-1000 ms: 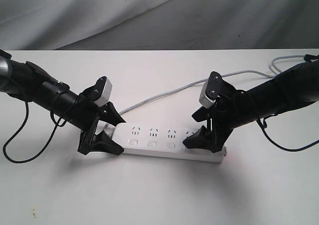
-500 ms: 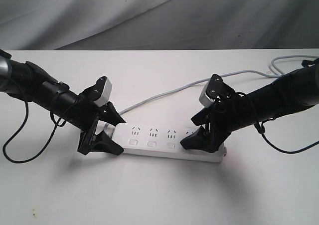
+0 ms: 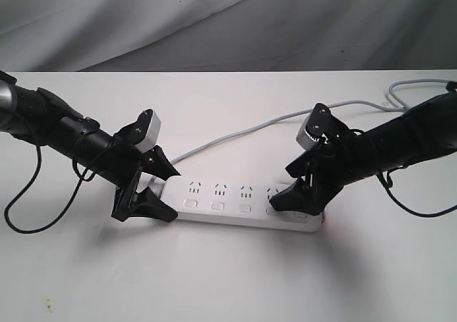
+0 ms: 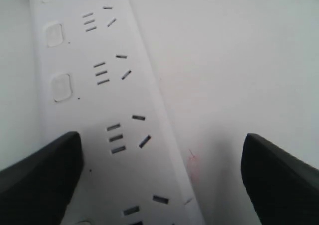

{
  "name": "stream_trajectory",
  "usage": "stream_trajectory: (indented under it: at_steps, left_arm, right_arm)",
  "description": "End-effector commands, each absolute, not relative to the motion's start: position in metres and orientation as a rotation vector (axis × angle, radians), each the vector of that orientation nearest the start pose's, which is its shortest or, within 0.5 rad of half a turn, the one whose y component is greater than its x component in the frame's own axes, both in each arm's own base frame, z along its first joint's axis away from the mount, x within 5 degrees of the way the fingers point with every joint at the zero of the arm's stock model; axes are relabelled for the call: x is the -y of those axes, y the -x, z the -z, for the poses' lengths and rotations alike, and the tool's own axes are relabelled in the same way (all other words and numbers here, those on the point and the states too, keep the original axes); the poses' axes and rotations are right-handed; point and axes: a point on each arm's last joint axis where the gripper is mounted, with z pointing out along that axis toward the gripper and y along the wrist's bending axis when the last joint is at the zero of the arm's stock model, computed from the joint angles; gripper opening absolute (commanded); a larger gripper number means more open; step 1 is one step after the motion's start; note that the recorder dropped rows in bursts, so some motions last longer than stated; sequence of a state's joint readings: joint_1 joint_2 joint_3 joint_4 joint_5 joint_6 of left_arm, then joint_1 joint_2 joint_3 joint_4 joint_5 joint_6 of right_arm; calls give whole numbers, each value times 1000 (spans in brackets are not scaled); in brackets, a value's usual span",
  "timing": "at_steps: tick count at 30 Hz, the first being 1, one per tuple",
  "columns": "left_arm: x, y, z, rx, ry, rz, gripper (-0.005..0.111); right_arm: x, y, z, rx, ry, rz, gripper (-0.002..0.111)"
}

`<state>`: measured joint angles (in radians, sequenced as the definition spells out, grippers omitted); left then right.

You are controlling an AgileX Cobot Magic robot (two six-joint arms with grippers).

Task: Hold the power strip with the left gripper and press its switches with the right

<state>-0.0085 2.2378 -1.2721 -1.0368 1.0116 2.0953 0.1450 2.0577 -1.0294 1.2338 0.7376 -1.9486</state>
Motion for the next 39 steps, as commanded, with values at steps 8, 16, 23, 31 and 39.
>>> stream_trajectory:
  at_steps: [8,16,23,31,39]
  left_arm:
    - [71,-382,-80,-1924,-1587,844,41]
    - [71,-382,-80,-1924,-1587,844,41]
    - [71,-382,-80,-1924,-1587,844,41]
    - [71,-382,-80,-1924,-1587,844,41]
    - [71,-382,-80,-1924,-1587,844,41]
  right_arm:
    - [-116,-335,-78,-2161,1479,-581,78]
    - [-117,-336,-76,-2194,1463,-527,78]
    - [-129,-333,-122,-2011,1419,-660,78]
    - [-114,-334,-170,-1906,1380,-571,78]
    - [-80,-325,-155,-1987,1312,-610,78]
